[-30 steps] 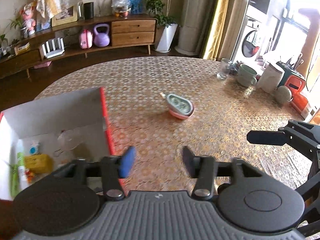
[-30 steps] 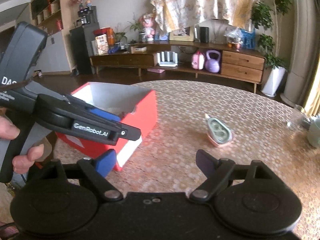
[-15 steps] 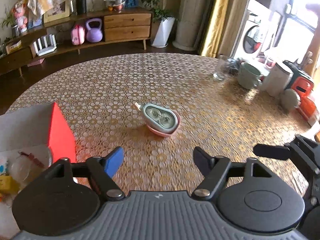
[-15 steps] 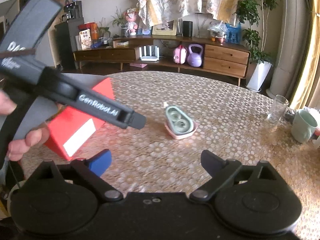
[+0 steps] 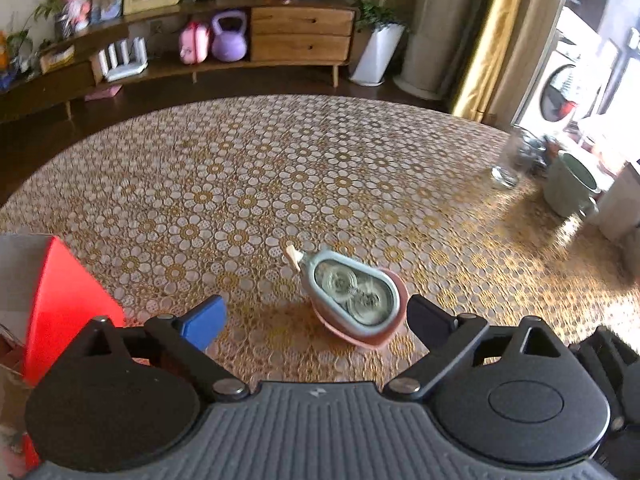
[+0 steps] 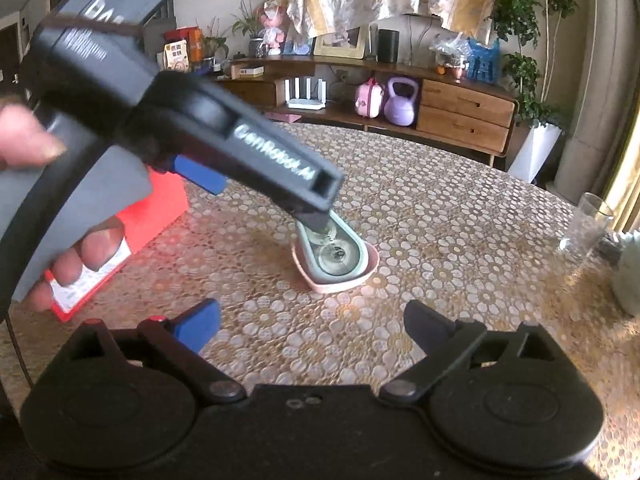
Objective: Organize rigid objects
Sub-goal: 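Grasp the tape dispenser with the left tool while the right tool grasps the pink heart dish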
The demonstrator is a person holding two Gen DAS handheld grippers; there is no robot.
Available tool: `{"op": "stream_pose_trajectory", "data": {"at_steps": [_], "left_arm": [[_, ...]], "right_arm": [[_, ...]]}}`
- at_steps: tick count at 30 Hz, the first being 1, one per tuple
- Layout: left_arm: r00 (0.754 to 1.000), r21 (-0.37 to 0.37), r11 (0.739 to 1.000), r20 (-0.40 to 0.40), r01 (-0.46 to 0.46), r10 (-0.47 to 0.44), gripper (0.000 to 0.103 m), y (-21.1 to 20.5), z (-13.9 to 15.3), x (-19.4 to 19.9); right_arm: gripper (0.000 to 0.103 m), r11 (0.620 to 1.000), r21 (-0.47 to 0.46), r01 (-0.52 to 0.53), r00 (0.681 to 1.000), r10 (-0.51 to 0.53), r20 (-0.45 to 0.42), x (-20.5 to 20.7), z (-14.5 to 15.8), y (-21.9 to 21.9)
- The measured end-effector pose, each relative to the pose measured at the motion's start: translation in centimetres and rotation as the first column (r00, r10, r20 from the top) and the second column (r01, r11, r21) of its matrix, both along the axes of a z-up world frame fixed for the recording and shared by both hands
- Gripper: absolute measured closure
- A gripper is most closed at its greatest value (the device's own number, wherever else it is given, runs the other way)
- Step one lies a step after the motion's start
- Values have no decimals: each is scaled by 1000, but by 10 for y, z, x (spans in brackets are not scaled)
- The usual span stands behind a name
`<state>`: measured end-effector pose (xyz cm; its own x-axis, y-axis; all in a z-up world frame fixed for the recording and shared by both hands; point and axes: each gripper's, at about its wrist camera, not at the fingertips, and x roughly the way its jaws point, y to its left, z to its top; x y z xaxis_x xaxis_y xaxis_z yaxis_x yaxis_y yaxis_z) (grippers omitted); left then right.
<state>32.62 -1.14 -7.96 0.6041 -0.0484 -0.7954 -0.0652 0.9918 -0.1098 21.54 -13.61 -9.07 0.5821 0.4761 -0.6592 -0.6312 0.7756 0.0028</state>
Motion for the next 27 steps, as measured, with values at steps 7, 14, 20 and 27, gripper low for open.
{"op": "stream_pose_trajectory", "data": {"at_steps": [7, 14, 20, 27], "left_arm": [[996, -65, 995, -60, -72, 68, 5, 5, -15, 34], [991, -71, 991, -81, -114, 108, 5, 9, -28, 52], [990, -40, 992, -74, -122, 118, 5, 4, -36, 57], [994, -6, 996, -58, -91, 90, 6, -8, -43, 58]], "right_arm": [[5, 999, -33, -17, 1000, 17, 3, 29, -18, 11], [8, 998, -40, -41, 999, 41, -6, 50, -32, 19], [16, 997, -40, -60, 998, 59, -8, 61, -39, 23], [19, 996, -48, -73, 997, 72, -3, 68, -46, 30]]}}
